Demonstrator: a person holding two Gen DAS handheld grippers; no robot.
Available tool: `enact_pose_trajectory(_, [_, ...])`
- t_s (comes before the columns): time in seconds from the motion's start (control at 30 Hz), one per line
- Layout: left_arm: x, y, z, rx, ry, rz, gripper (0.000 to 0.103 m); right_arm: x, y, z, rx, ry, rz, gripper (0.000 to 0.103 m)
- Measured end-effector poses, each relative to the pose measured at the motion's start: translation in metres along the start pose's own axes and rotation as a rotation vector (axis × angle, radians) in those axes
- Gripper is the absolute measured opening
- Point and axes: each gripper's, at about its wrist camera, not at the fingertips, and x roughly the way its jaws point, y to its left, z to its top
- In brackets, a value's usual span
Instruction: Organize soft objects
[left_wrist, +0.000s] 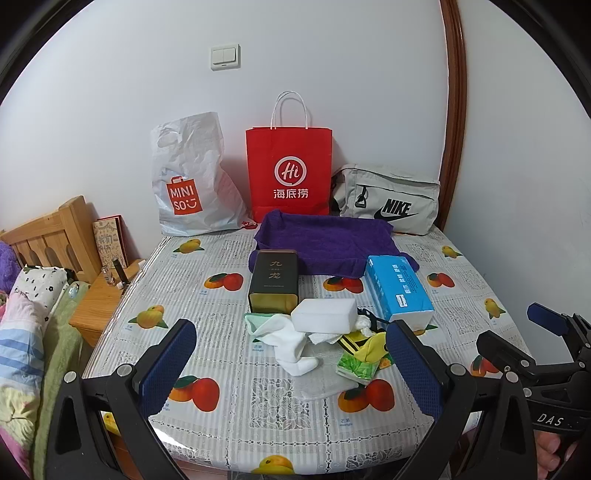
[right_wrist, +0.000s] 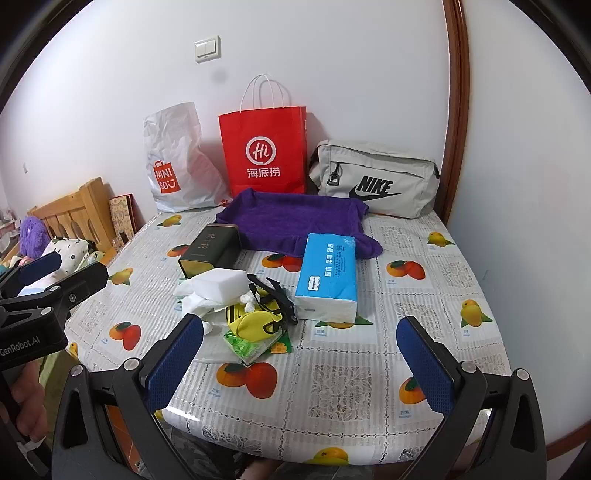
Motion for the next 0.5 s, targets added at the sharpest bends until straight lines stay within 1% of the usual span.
enact_pose_trajectory(0.27, [-0.001,0.001,-0.002,0.002,0.001,-0.003,0.103,0.001,0.000,-0.001,-0.006,0.001,0.001,0.103])
enact_pose_trajectory(0.5, [0.007,-0.001,-0.006,0.006,0.012,-0.029,0.103,0.011,-0.003,-0.002,0.010,0.022,0.011,0.103])
